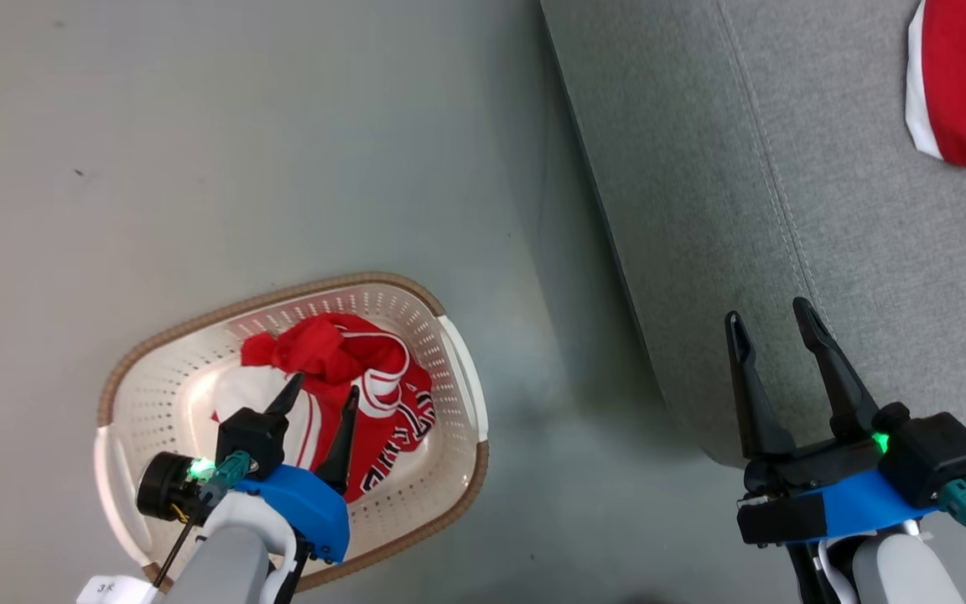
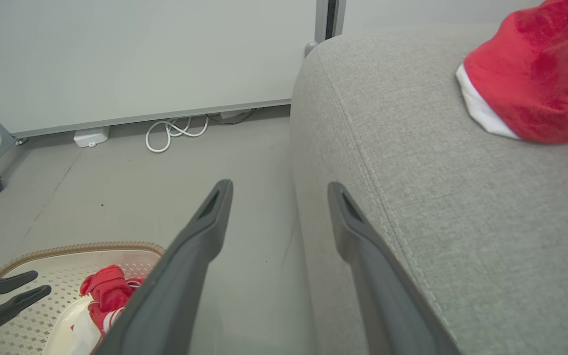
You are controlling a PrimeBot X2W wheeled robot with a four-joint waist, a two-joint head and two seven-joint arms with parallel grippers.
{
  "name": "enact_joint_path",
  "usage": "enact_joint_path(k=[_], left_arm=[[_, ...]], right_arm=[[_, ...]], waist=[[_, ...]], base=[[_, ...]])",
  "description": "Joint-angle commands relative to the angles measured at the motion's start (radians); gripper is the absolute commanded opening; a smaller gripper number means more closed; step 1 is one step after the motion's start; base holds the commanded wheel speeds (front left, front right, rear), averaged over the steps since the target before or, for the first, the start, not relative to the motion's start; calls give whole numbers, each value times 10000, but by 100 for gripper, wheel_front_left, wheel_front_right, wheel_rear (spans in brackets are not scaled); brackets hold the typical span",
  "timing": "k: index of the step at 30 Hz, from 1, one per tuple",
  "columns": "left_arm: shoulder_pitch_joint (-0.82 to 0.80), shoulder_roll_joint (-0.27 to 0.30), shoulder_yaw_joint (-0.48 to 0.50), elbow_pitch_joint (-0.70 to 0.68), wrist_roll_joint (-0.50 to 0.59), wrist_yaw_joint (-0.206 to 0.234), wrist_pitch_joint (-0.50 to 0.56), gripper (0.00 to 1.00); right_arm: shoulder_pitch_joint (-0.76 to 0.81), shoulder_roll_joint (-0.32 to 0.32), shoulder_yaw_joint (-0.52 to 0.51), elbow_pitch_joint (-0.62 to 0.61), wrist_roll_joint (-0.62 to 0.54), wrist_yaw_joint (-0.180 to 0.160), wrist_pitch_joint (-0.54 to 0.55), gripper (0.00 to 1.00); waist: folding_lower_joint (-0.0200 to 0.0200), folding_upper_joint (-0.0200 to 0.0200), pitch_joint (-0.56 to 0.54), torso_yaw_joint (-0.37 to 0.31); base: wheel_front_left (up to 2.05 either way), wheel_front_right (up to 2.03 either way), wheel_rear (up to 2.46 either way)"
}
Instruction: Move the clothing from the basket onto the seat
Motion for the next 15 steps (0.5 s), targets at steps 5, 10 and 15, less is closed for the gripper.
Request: enact_joint_path(k=[5, 10, 15], left_arm=[[-585, 311, -652, 324, 103, -6, -26, 100], [-955, 558, -1423, 517, 22, -6, -26, 100], [-1329, 789, -2124, 754, -92, -6, -26, 100]], right_arm=[[-352, 12, 95, 70, 220, 5, -136, 100], [-520, 10, 203, 139, 405, 5, -173, 100], [-625, 10, 284, 12, 558, 5, -174, 100]], waist=[[-2, 0, 795, -342], [-2, 0, 1193, -419], [-2, 0, 1500, -504]], base=[[0, 0, 0], [0, 0, 0], [0, 0, 0]])
